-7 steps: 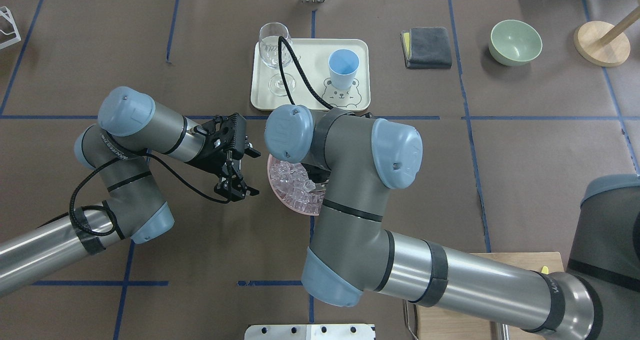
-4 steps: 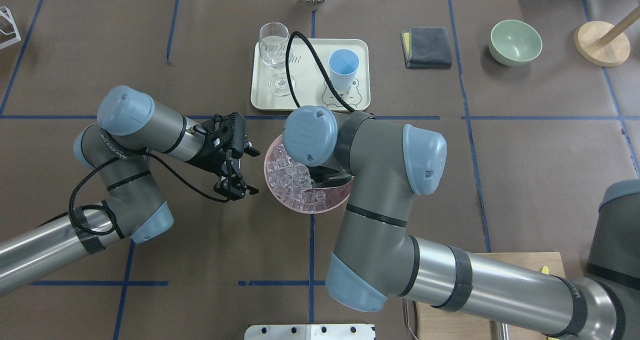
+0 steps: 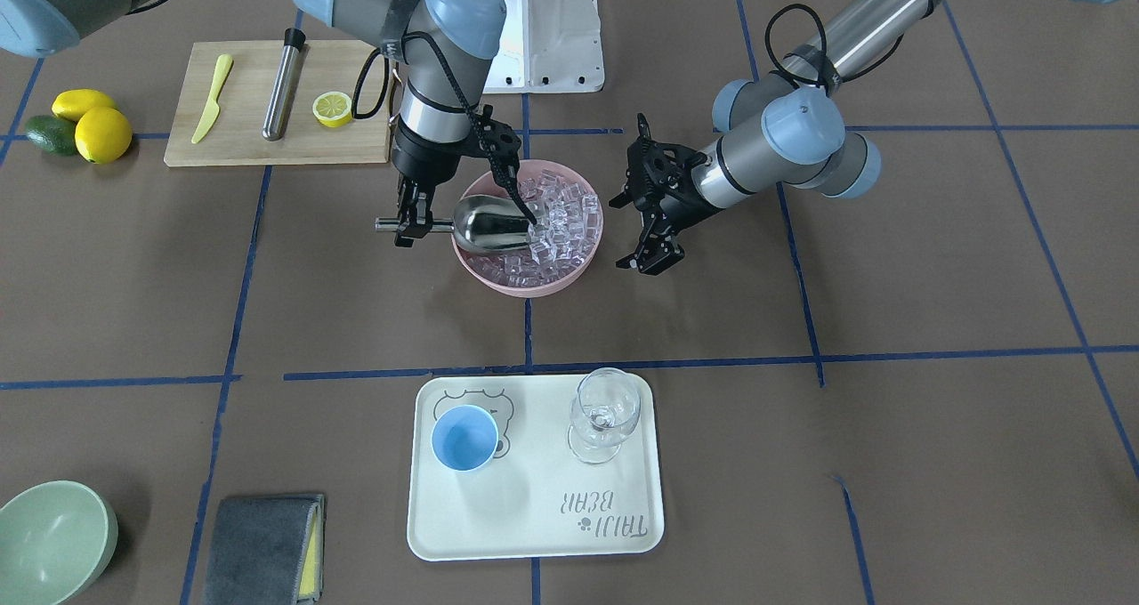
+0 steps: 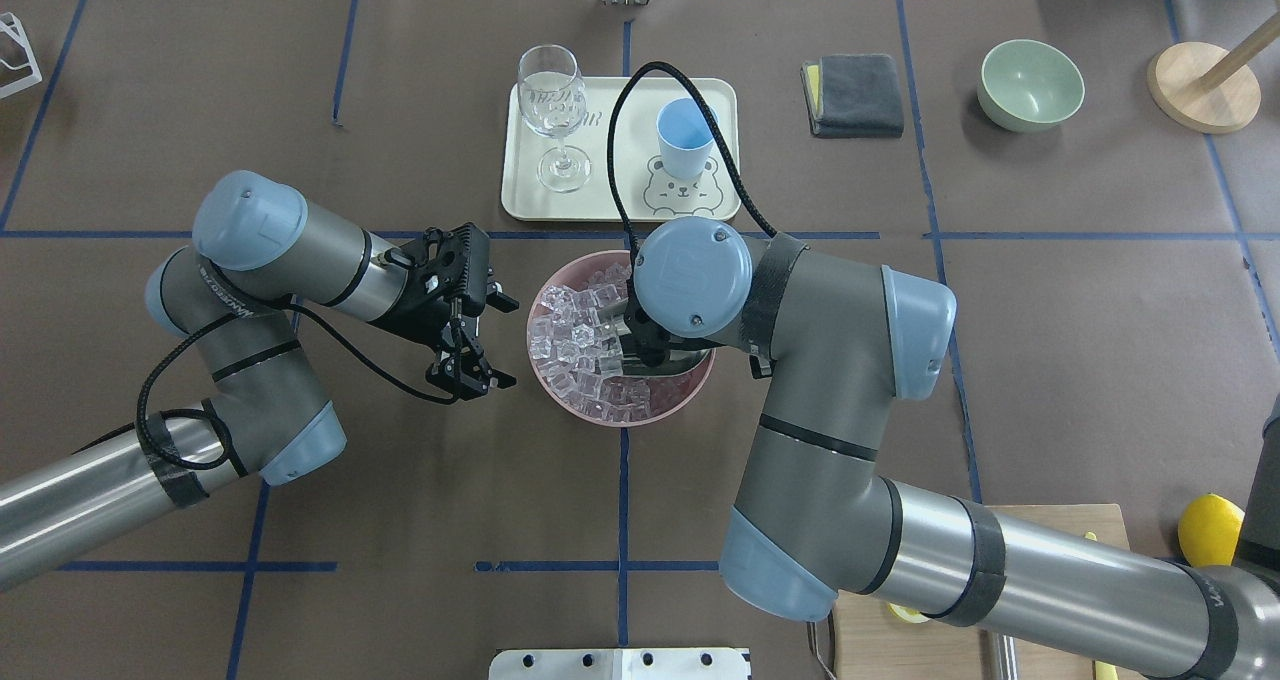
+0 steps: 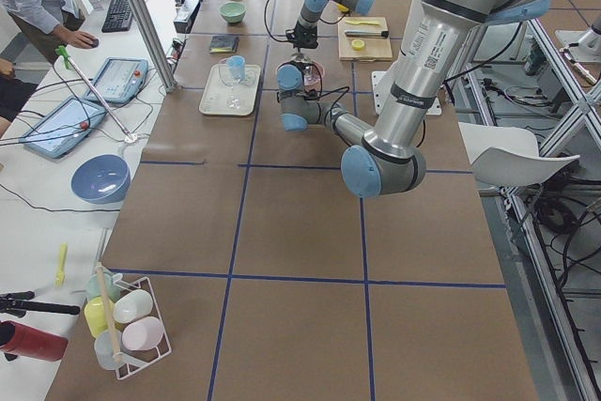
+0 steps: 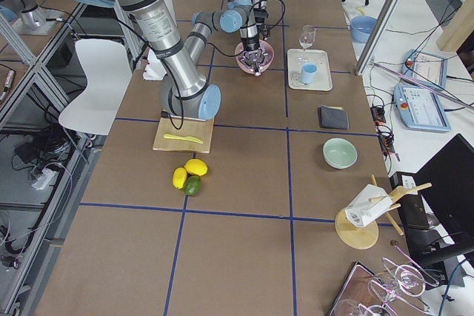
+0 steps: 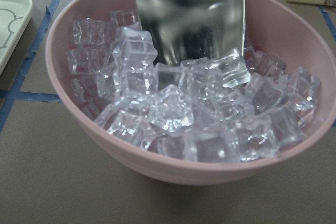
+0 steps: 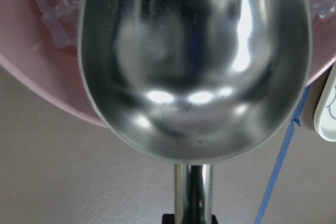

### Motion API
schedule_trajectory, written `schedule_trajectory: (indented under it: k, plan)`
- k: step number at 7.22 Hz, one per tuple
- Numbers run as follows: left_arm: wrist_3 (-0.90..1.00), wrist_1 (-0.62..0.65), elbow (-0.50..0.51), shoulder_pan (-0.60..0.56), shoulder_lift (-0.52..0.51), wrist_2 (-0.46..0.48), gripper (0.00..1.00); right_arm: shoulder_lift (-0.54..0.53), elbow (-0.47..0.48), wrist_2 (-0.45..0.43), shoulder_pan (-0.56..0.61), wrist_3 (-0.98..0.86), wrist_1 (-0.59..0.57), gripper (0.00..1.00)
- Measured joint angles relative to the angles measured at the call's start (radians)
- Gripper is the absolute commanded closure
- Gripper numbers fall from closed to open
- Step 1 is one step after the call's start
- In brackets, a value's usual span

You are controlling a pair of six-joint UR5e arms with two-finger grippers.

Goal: Put ice in cup with scoop
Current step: 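Dig the scoop into the ice cubes with the right gripper, then lift the ice-filled scoop toward the tray while the left arm withdraws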

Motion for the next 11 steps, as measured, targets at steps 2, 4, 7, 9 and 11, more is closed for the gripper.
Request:
schedule_trajectory:
  k: [2,4,7,9,11]
  plan:
    - [-0.001,-0.002,0.000,0.000,-0.006,0.000,0.00,-0.034,0.001,0.039,0.004,0.034,0.107,1.00]
    - [-0.004,-0.005,-0.001,0.000,-0.018,-0.001,0.00,-0.050,0.003,0.058,0.008,0.049,0.154,1.00]
    - [-0.003,-0.004,-0.001,0.000,-0.019,0.000,0.00,-0.064,0.028,0.107,0.033,0.071,0.186,1.00]
    - [-0.003,-0.004,0.000,0.000,-0.019,0.001,0.00,-0.118,0.059,0.165,0.065,0.083,0.268,1.00]
    - [-0.003,-0.003,0.000,0.000,-0.018,0.002,0.00,-0.155,0.071,0.229,0.096,0.117,0.362,1.00]
